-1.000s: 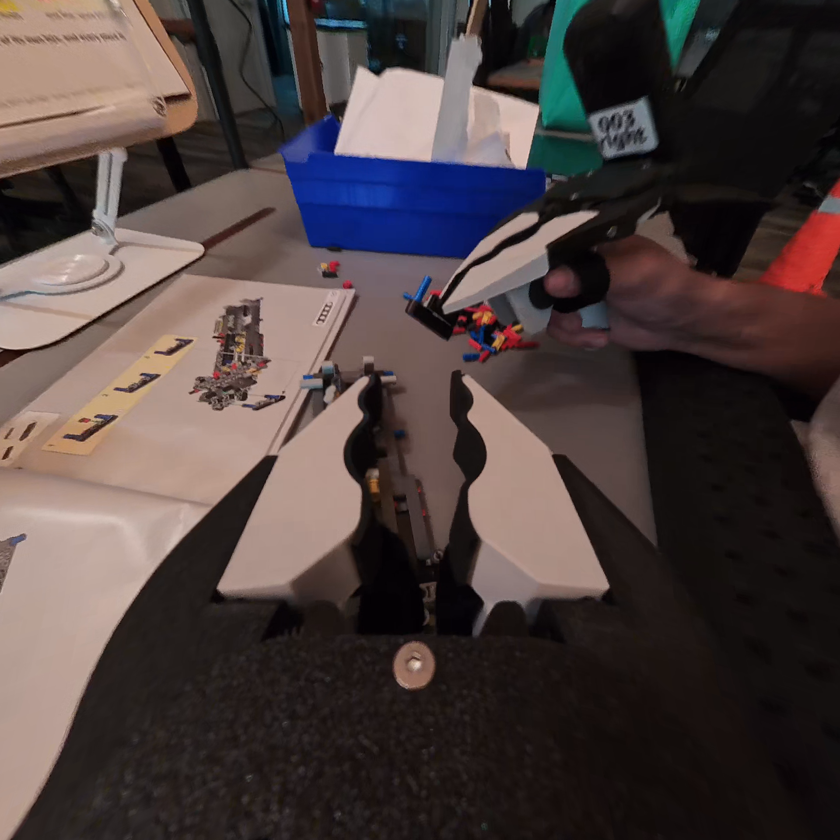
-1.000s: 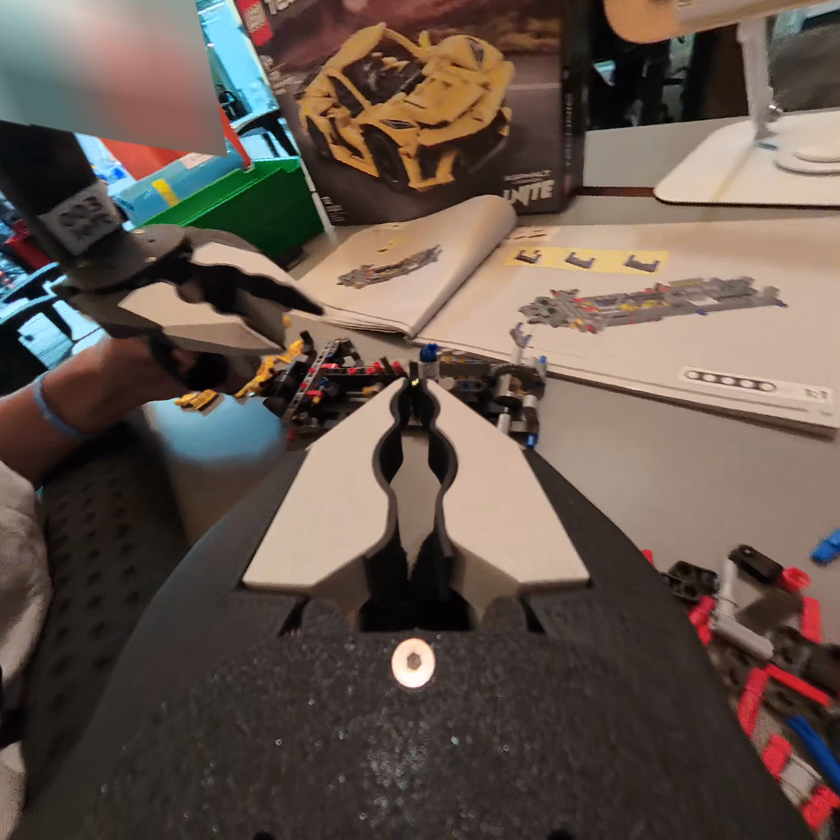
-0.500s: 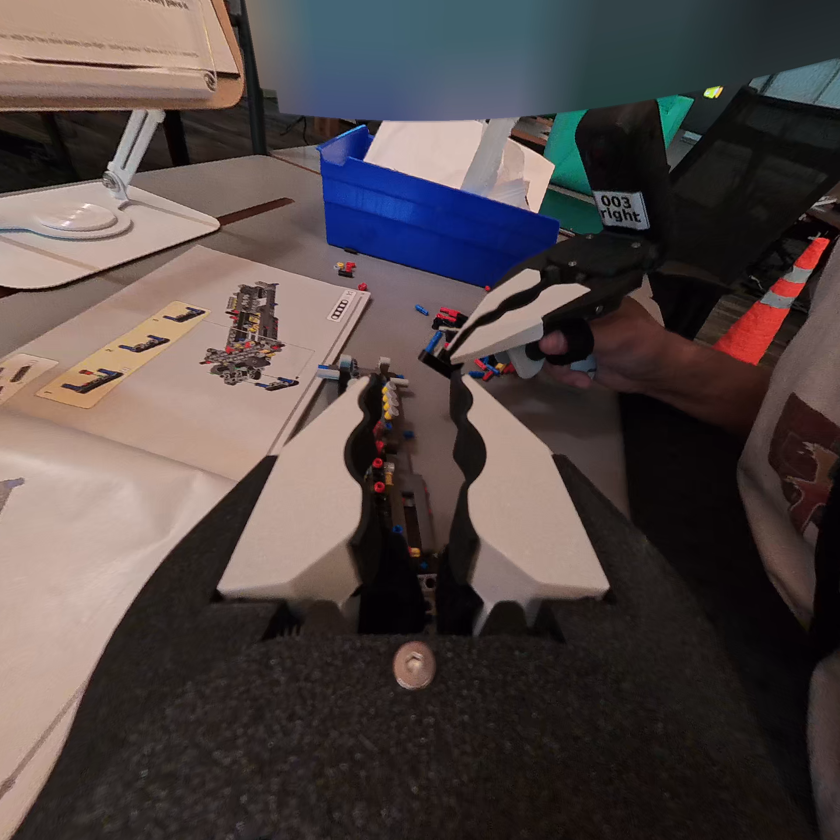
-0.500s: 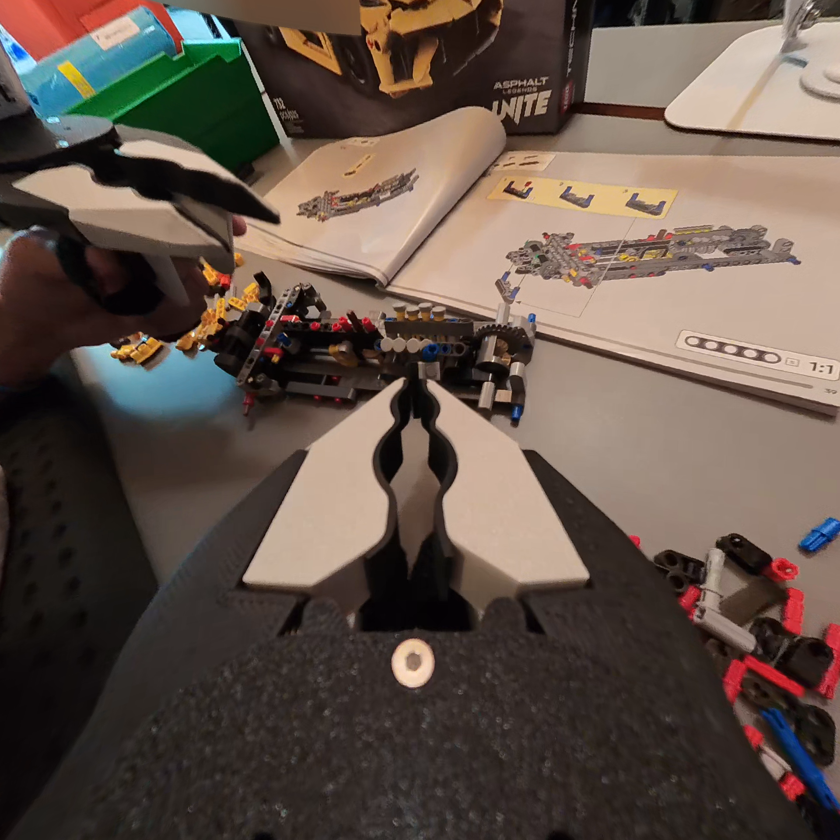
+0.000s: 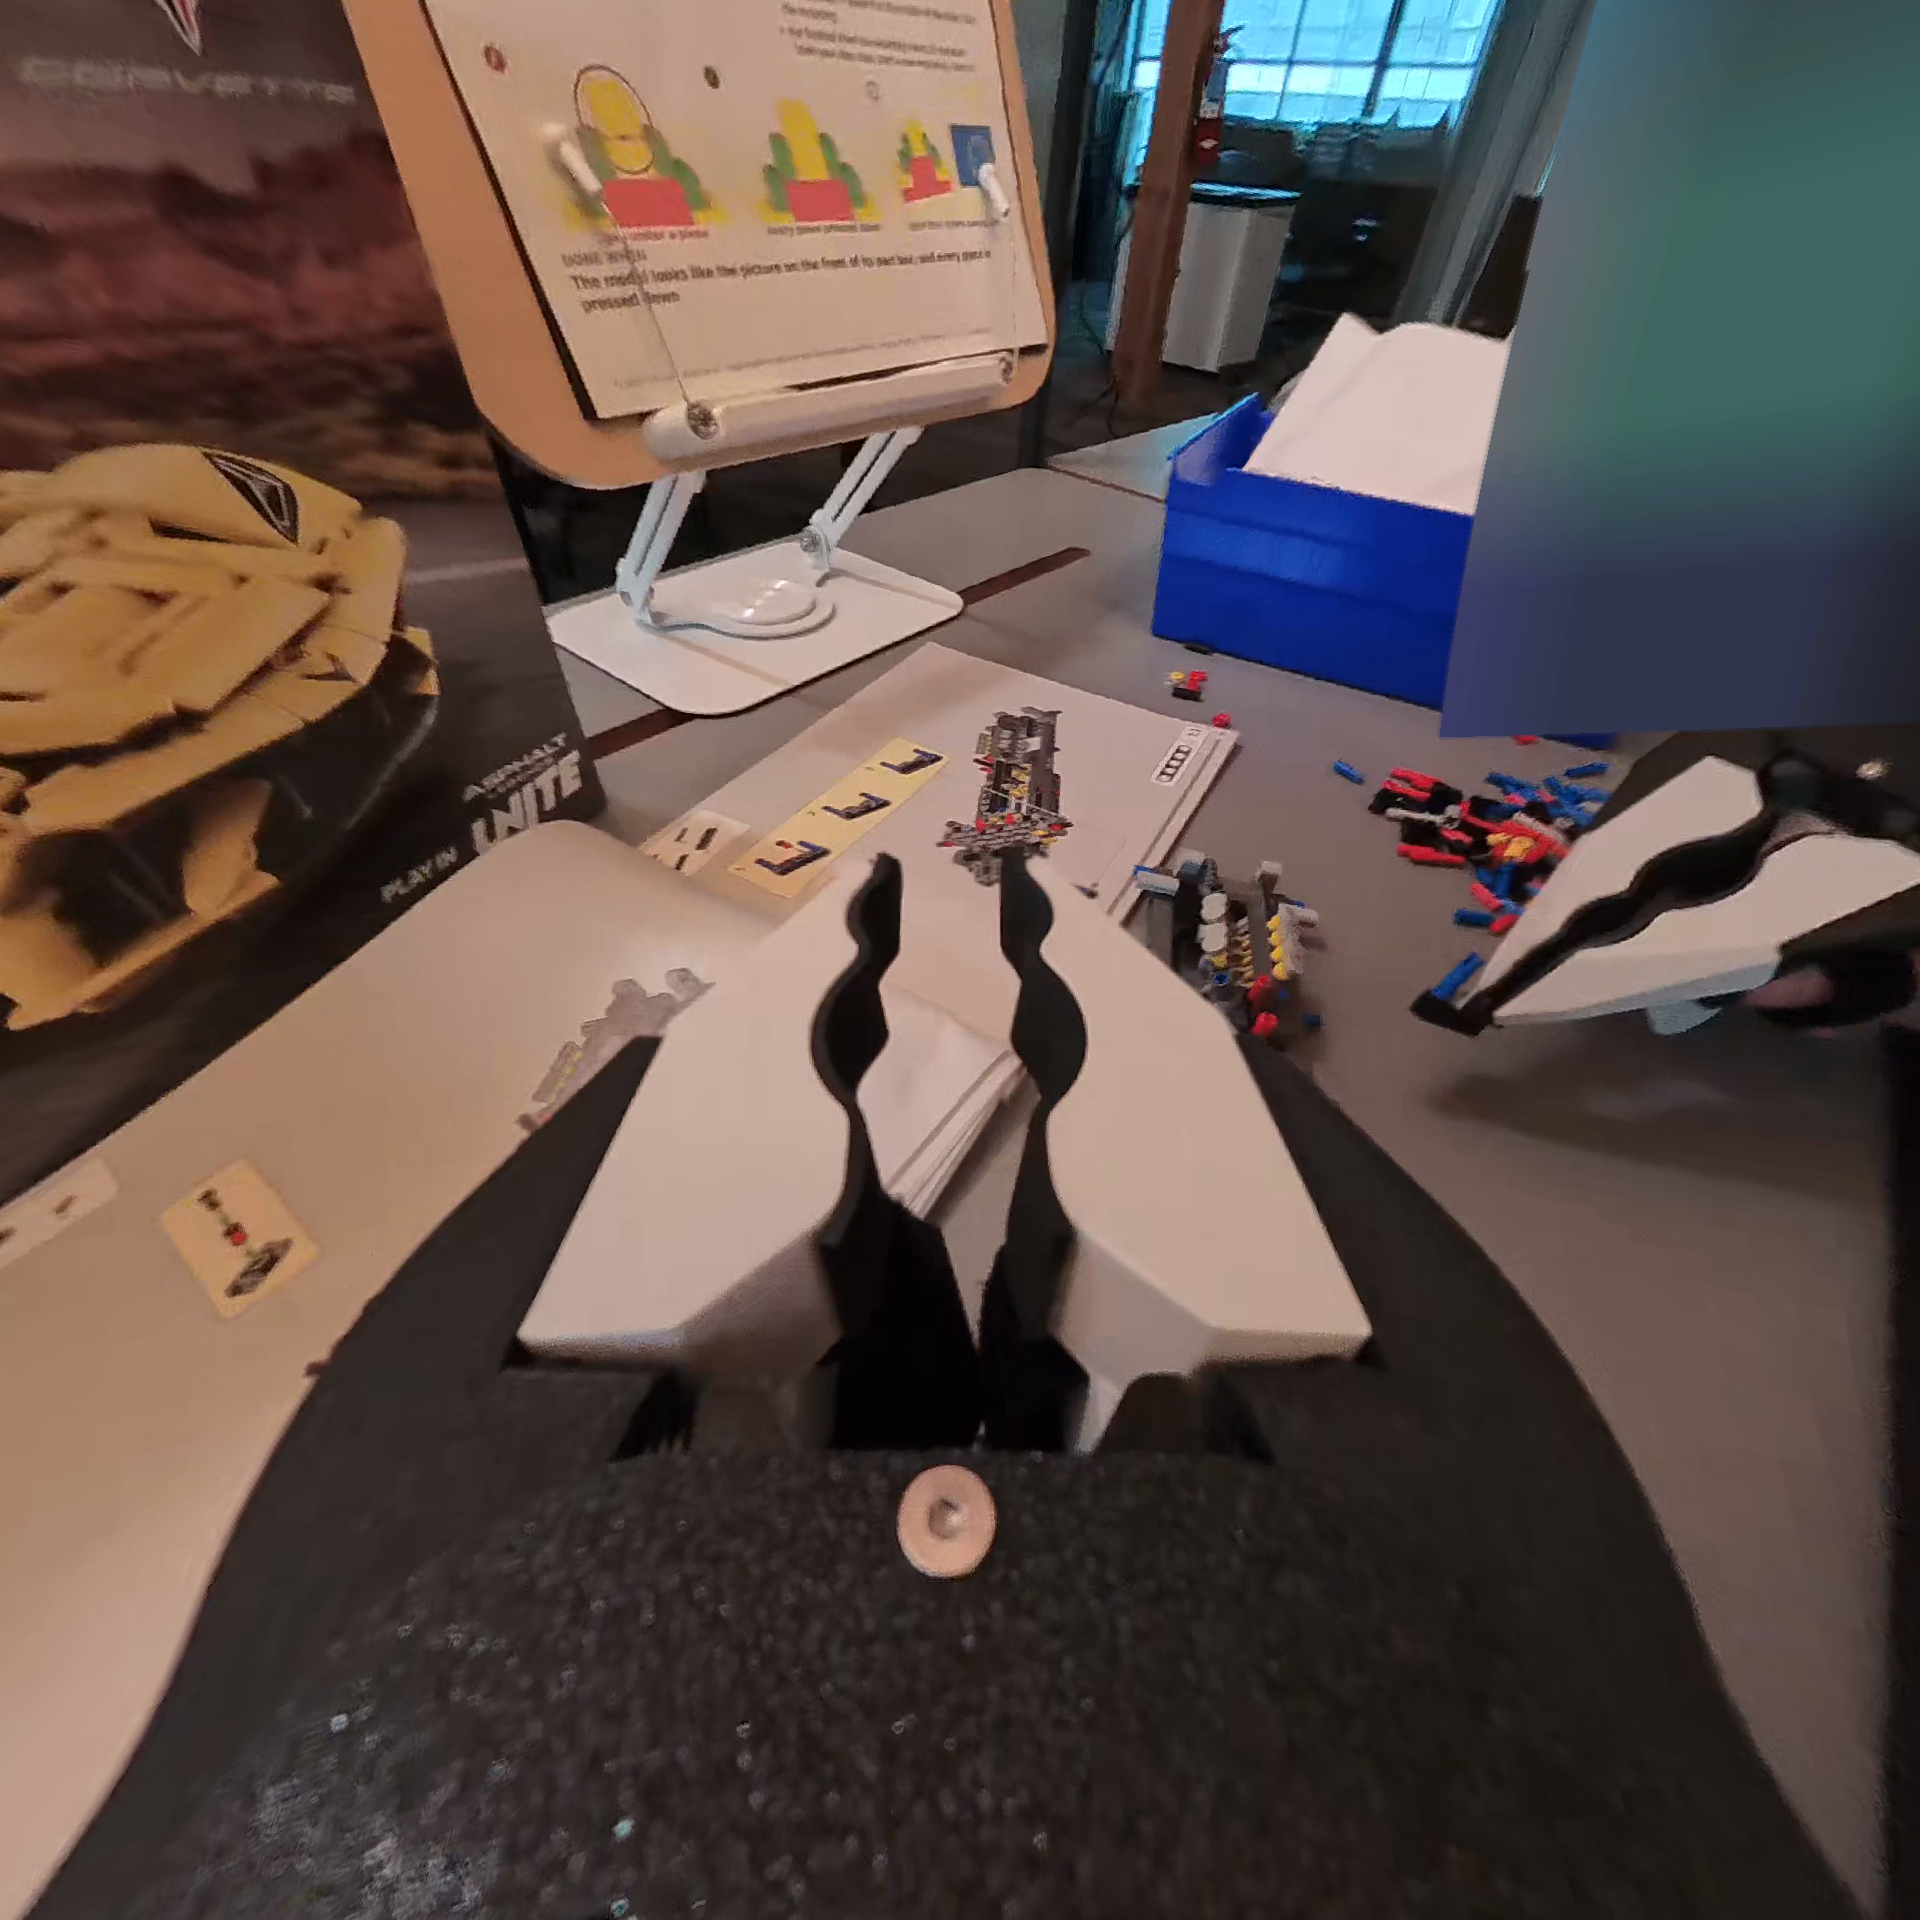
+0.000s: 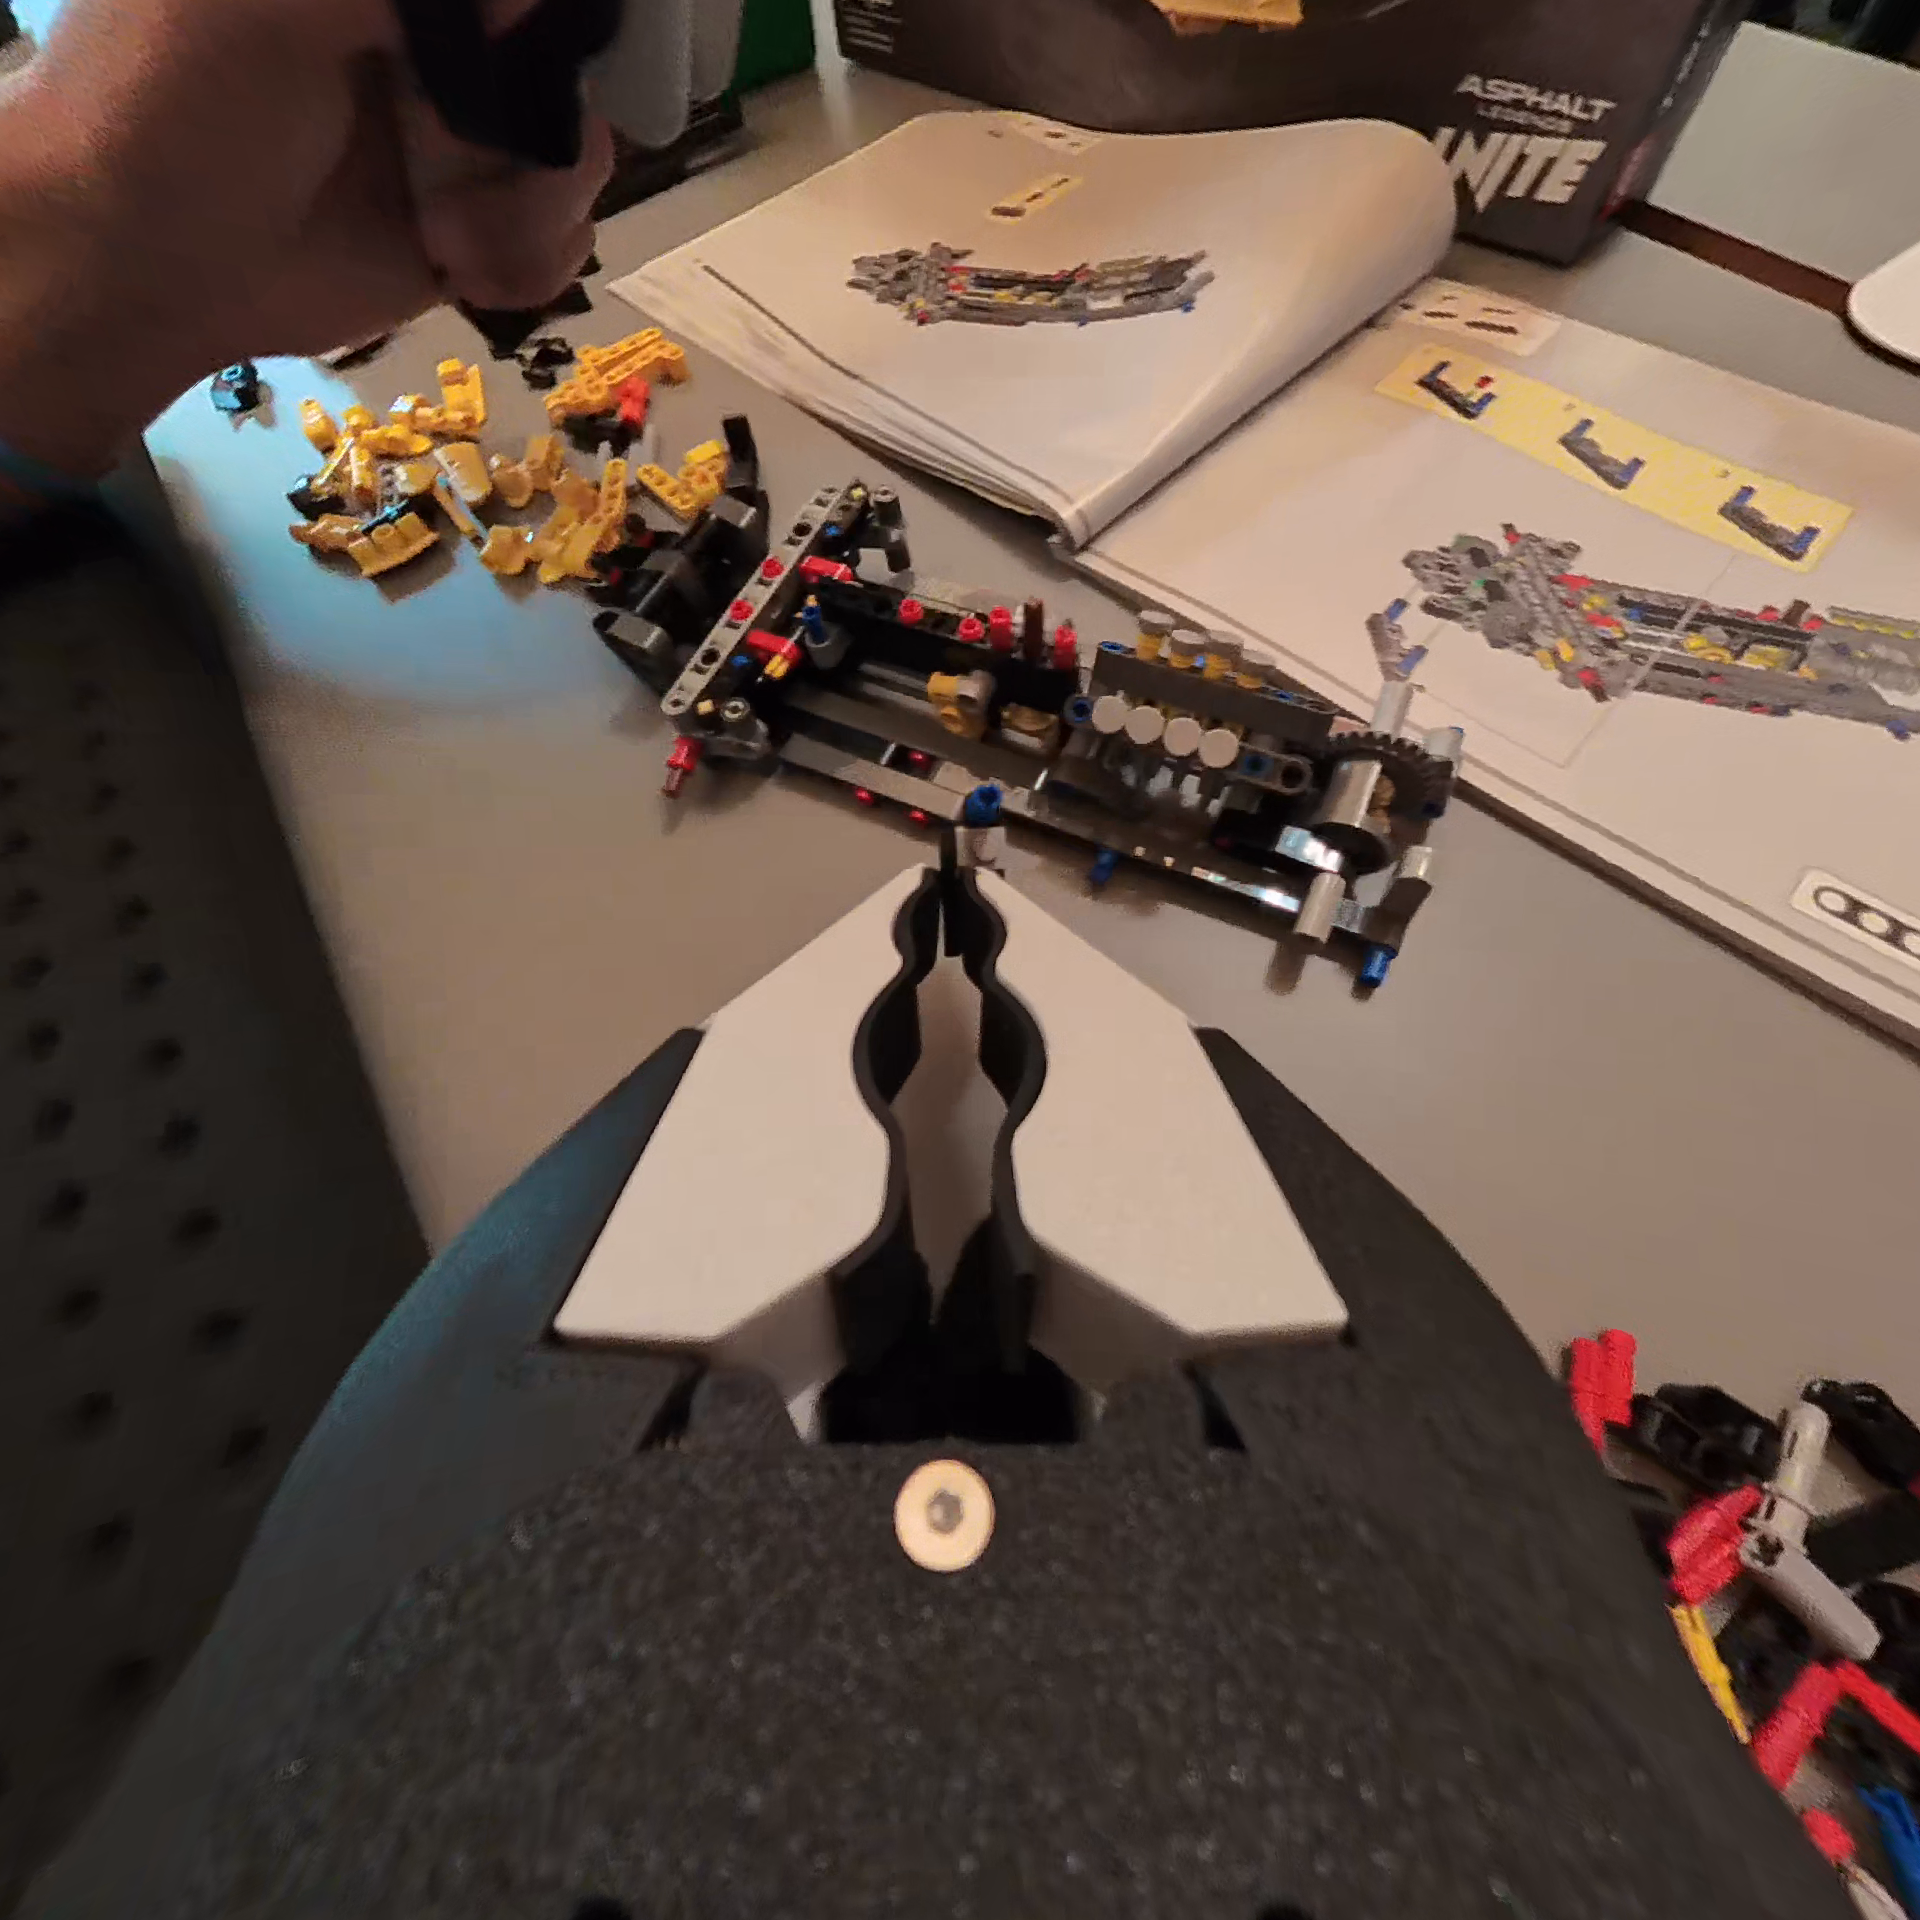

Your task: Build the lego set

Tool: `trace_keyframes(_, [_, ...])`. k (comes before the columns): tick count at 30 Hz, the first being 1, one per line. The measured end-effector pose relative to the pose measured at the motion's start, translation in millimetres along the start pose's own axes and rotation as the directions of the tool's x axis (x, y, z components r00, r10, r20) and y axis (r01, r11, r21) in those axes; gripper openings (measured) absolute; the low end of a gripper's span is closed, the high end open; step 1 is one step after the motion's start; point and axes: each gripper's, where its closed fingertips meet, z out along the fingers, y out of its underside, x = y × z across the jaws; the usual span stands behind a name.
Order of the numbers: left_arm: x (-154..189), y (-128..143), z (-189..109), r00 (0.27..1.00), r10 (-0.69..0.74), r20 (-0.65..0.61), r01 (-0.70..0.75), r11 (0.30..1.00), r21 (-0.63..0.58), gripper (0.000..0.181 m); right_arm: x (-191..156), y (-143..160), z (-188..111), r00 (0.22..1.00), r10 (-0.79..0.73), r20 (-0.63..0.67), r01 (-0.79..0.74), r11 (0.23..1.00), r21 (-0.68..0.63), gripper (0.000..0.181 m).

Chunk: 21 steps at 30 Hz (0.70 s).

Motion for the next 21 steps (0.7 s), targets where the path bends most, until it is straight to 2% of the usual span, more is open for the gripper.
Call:
trace_keyframes(7, [-2.8,-9.1,-4.8,1.000,-0.010,0.014,0.009,0.999,0.053,0.015,-6.7,-2.4,-1.4,0.999,-0.049,-0.005,0.049,0.999,0.011,0.002])
trace_keyframes(21, [8.8,-9.0,-2.1,1.000,0.016,-0.004,-0.016,0.999,0.050,0.014,-11.8,7.3,5.4,0.994,-0.109,-0.015,0.108,0.993,-0.052,0.002])
